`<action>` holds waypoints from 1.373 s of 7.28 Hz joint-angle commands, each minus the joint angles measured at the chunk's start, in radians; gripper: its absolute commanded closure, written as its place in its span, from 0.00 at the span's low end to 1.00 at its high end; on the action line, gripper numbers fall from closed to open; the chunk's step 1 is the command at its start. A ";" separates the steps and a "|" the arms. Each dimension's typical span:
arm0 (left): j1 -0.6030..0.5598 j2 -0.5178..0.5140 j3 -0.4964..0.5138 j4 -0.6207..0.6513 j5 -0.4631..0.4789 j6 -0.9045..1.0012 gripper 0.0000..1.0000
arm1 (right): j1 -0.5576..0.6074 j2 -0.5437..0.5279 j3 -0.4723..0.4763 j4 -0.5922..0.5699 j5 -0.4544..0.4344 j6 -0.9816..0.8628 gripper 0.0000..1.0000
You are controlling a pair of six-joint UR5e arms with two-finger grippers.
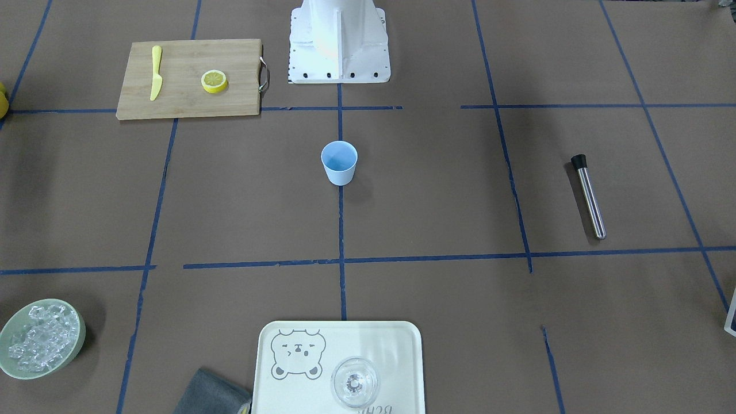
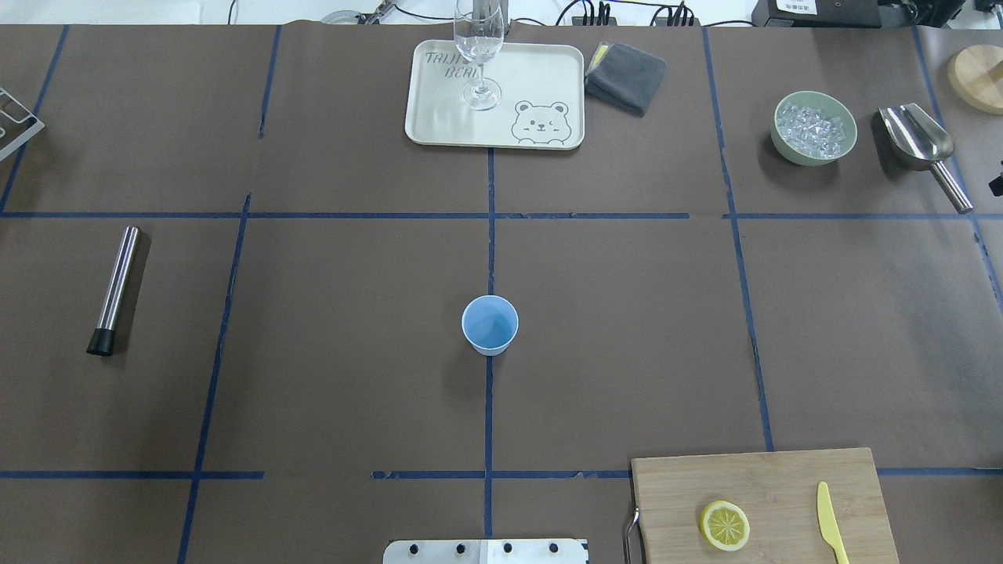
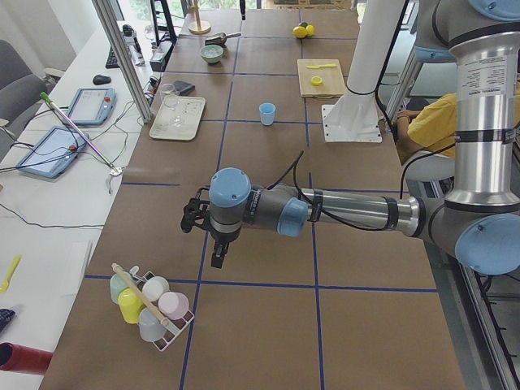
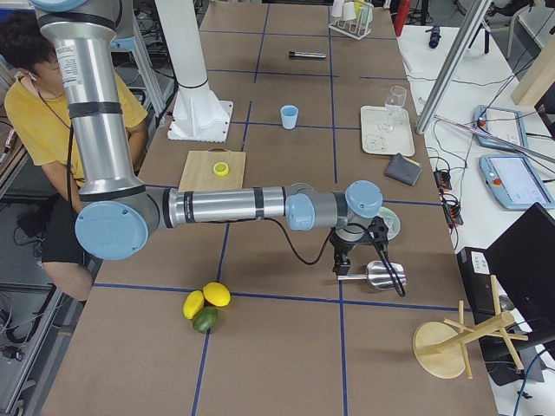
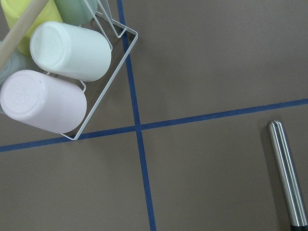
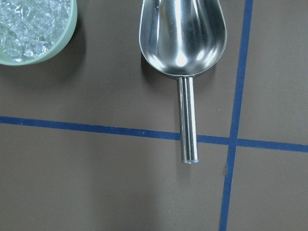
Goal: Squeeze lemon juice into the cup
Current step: 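Move the right gripper down toward the lemon slices on the cutting board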
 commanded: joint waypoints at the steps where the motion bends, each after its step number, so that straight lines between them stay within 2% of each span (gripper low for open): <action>1: 0.007 0.008 -0.026 0.003 0.005 0.020 0.00 | 0.000 0.002 0.001 0.001 0.000 -0.001 0.00; 7: 0.013 0.026 -0.030 -0.003 0.007 0.023 0.00 | -0.086 -0.001 0.085 0.001 0.000 0.021 0.00; 8: 0.015 0.011 -0.016 -0.008 0.007 0.020 0.00 | -0.113 -0.009 0.129 0.001 0.002 0.078 0.00; 10: 0.018 0.019 -0.019 -0.009 -0.040 0.026 0.00 | -0.214 -0.093 0.307 0.001 0.002 0.196 0.00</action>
